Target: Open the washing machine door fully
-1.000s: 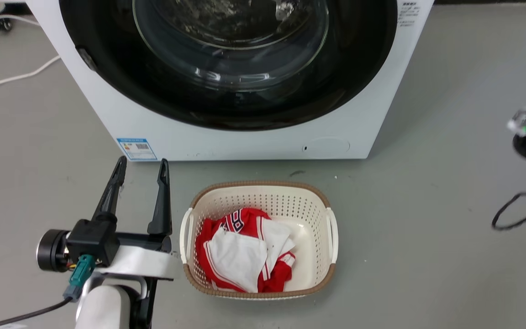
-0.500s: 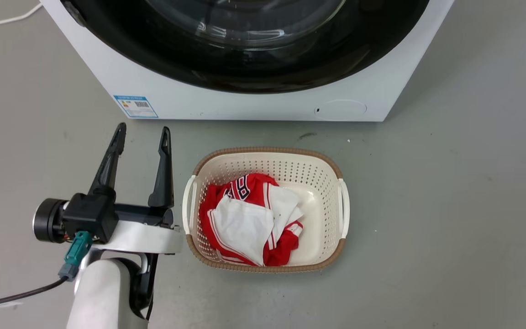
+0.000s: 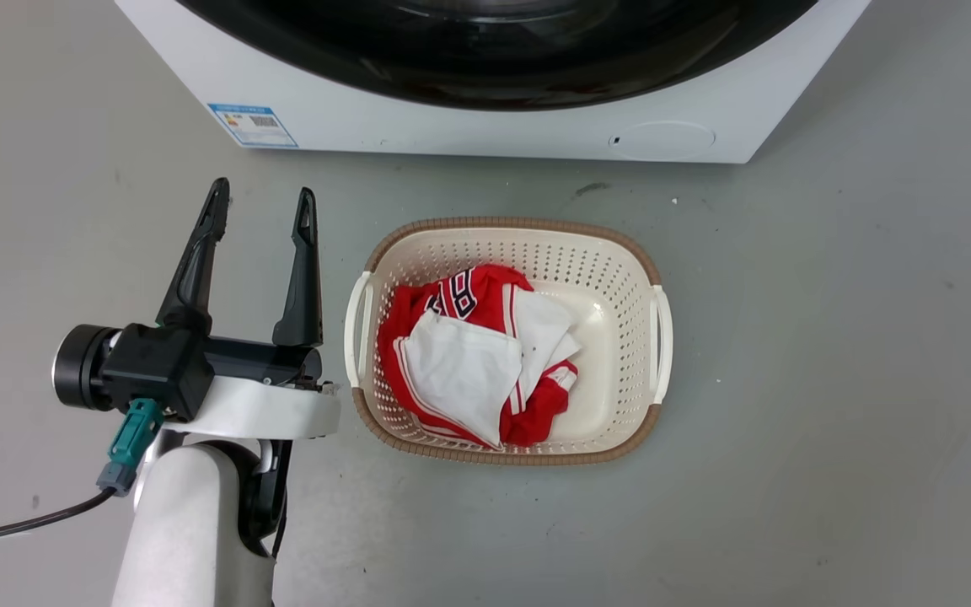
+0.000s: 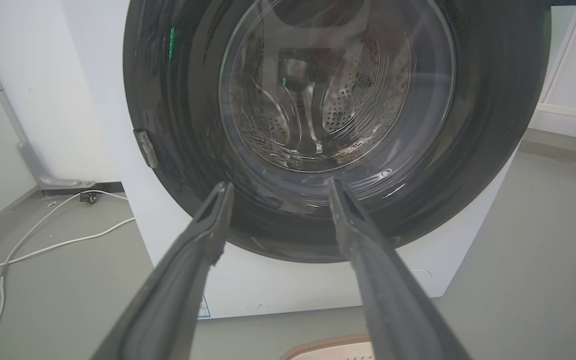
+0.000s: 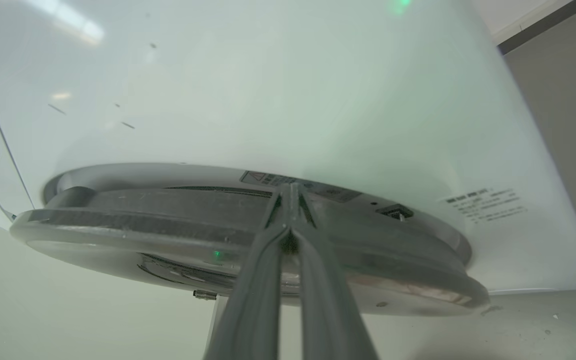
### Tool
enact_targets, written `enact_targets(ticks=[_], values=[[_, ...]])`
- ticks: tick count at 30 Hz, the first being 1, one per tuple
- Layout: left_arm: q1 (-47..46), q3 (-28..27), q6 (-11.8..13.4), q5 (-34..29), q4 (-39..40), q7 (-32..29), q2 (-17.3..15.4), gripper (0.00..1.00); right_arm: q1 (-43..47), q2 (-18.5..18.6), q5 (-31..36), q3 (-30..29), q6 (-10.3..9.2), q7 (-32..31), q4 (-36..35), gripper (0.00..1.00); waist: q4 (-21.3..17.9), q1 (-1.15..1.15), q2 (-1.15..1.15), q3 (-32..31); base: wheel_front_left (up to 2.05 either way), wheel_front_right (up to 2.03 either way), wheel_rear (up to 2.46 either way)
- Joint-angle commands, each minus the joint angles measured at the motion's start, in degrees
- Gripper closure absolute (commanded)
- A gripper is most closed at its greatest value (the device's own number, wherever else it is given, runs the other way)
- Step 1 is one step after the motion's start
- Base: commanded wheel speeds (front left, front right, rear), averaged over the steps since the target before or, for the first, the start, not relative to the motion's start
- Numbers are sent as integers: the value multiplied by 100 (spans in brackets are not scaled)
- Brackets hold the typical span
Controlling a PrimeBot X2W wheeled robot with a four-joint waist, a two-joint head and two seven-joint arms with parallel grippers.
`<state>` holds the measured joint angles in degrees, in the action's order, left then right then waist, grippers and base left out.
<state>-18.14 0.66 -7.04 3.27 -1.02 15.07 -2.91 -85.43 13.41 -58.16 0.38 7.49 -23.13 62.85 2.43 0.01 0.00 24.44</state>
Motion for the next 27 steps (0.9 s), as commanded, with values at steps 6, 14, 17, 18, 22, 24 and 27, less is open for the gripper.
enact_targets(ticks=[6, 14, 17, 18, 22, 24, 27], values=[[-142, 32, -10, 8, 55, 15, 0, 0, -344, -58, 152, -43, 0, 15, 267, 100, 75, -1, 0, 247, 0, 0, 0], [-218, 88, 3, 44, 30, 15, 2, 0, -507, -155, 62, -153, 0, -321, 492, 100, 86, -1, 0, 342, 0, 0, 0], [-220, 118, 26, 91, 9, 15, 2, 0, -480, -173, -74, -226, 0, -714, 518, 100, 83, -1, 0, 324, 0, 0, 0], [-216, 128, 32, 98, 4, 15, 2, 0, -469, -162, -92, -241, 0, -791, 519, 100, 80, -1, 0, 316, 0, 0, 0], [-214, 141, 45, 120, -9, 15, 3, 0, -417, -134, -168, -283, 0, -1006, 471, 100, 68, -1, 0, 293, 0, 0, 0], [-215, 149, 43, 146, -22, 15, 3, 0, -357, -125, -221, -296, 1, -1159, 423, 100, 58, -1, 0, 271, 0, 0, 0], [-203, 153, 59, 155, -49, 15, 3, 0, -236, -169, -304, -295, 0, -1447, 298, 100, 35, -1, 0, 214, 0, 0, 0]])
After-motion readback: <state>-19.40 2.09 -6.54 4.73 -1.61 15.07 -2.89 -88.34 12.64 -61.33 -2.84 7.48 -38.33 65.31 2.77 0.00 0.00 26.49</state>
